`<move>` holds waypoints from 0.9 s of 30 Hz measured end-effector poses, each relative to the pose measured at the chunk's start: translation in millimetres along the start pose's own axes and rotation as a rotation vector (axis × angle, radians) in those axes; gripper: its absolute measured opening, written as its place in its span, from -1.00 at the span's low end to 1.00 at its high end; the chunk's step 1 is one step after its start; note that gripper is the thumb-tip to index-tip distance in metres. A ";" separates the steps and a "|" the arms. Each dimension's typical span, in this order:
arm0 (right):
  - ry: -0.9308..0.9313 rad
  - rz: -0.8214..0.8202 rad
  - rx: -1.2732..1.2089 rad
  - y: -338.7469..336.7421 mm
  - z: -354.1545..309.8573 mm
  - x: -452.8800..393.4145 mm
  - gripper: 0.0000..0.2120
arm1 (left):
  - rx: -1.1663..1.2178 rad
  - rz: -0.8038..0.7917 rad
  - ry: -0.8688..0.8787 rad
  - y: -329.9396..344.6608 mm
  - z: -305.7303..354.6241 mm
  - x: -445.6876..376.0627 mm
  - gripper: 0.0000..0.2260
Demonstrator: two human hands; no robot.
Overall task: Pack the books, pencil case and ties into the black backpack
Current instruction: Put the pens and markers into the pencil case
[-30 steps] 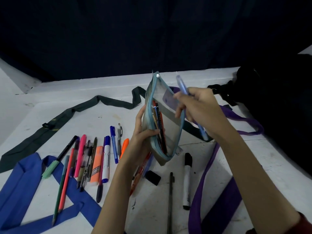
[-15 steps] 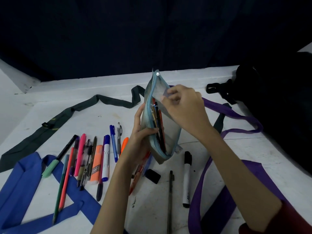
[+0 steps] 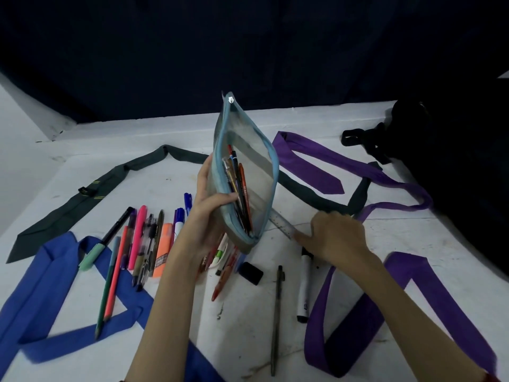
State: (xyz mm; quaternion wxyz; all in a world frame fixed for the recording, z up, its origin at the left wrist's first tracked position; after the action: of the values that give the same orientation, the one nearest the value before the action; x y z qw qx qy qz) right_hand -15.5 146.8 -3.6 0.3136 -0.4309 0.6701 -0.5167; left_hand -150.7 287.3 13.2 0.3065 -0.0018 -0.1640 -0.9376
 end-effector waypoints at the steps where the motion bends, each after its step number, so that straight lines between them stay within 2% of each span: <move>1: 0.012 -0.069 0.027 7.6 1.0 4.5 -0.50 | 0.009 0.002 -0.003 -0.9 -1.7 3.7 -0.20; 3: 0.020 -0.151 0.037 17.1 0.4 11.9 -0.52 | 0.040 0.016 -0.026 -3.6 -7.8 11.5 -0.23; 5: 0.017 -0.132 -0.036 19.9 0.1 14.5 -0.56 | 0.058 0.031 -0.046 -6.4 -14.4 19.0 -0.27; 9: 0.028 0.085 -0.474 9.7 0.7 11.0 -0.61 | 0.077 0.037 -0.059 -9.8 -19.9 28.0 -0.28; 12: 0.039 0.183 -0.667 -0.6 -2.8 10.9 -0.72 | 0.083 0.047 -0.045 -10.2 -18.1 29.5 -0.29; 15: 0.020 0.075 -0.647 14.1 -14.7 18.0 -0.84 | 0.100 0.079 -0.043 -13.2 -18.6 31.4 -0.28; 19: -0.048 -0.168 -0.438 46.8 -33.3 31.2 -0.63 | 0.135 0.088 -0.033 -14.4 -19.5 34.0 -0.28; 21: -0.053 -0.252 -0.355 57.2 -36.1 33.6 -0.61 | 0.132 0.084 -0.030 -13.6 -18.8 34.2 -0.28; 24: 0.006 -0.248 -0.499 59.6 -32.0 33.7 -0.69 | 0.112 0.076 -0.036 -11.9 -18.2 34.7 -0.29; 27: 0.012 -0.105 -0.625 39.5 -24.0 28.3 -0.76 | 0.108 0.083 -0.033 -12.9 -18.0 34.8 -0.29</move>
State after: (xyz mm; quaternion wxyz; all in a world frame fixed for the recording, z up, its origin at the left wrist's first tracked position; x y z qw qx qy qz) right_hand -58.5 135.2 -34.4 0.1350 -0.5373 0.7752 -0.3036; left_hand -184.7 271.5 -4.2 0.3420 -0.0074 -0.2190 -0.9138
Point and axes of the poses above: each hand's wrist, its own x-axis away from the middle knuckle, its own y-axis out of the palm, z = x × y, the point moved 8 cm from there along -x, towards the middle knuckle, and after that the axes turned 11 degrees about -y, right-handed, at the moved point
